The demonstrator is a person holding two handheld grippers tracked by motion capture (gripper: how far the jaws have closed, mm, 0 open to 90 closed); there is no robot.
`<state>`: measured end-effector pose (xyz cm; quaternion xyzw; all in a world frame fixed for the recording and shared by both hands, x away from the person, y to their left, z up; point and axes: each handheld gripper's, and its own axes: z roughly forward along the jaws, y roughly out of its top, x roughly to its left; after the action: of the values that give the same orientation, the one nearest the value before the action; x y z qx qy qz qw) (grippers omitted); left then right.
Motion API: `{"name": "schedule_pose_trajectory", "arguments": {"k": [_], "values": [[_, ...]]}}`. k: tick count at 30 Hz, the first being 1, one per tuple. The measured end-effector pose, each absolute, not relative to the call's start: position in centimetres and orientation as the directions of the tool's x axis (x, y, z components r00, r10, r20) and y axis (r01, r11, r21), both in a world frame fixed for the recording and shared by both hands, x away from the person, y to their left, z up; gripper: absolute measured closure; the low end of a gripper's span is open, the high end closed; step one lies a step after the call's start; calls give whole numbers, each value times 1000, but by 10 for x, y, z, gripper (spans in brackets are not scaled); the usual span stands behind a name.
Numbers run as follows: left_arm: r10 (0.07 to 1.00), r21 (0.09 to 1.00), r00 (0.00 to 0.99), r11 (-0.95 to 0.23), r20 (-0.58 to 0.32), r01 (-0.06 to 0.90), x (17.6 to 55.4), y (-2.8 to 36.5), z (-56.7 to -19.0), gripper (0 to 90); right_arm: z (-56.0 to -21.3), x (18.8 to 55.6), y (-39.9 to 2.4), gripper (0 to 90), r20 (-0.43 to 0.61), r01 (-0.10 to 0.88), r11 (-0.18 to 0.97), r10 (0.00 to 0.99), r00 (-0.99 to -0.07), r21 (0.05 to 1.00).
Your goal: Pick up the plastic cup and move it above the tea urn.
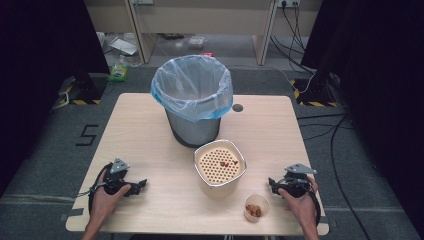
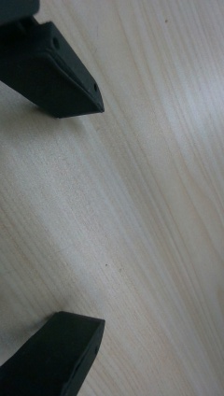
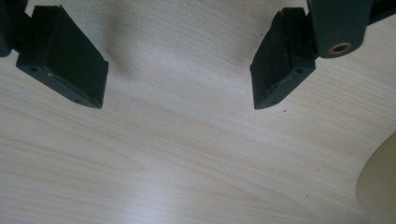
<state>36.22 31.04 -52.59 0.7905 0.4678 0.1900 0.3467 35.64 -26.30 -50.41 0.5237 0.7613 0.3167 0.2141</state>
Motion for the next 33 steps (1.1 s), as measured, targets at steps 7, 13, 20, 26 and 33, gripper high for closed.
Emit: {"name": "schedule_pose_trajectory", "arguments": {"k": [7, 13, 20, 26, 33], "values": [[871, 726, 491, -323, -24, 607, 362, 311, -526, 0, -491, 344, -264, 233, 1, 645, 263, 926, -378, 717], [871, 726, 492, -323, -24, 607, 362, 311, -526, 0, -474, 327, -265, 244, 29, 655, 240, 928, -372, 716], [870, 725, 493, -325, -23, 607, 362, 311, -526, 0, -455, 312, -261, 278, 36, 642, 256, 914, -404, 723], [870, 726, 492, -324, -23, 607, 362, 311, -526, 0, -435, 300, -257, 315, 6, 617, 279, 908, -418, 735], [870, 726, 492, -324, -24, 607, 362, 311, -526, 0, -419, 288, -247, 387, 4, 584, 304, 884, -467, 753]]}}
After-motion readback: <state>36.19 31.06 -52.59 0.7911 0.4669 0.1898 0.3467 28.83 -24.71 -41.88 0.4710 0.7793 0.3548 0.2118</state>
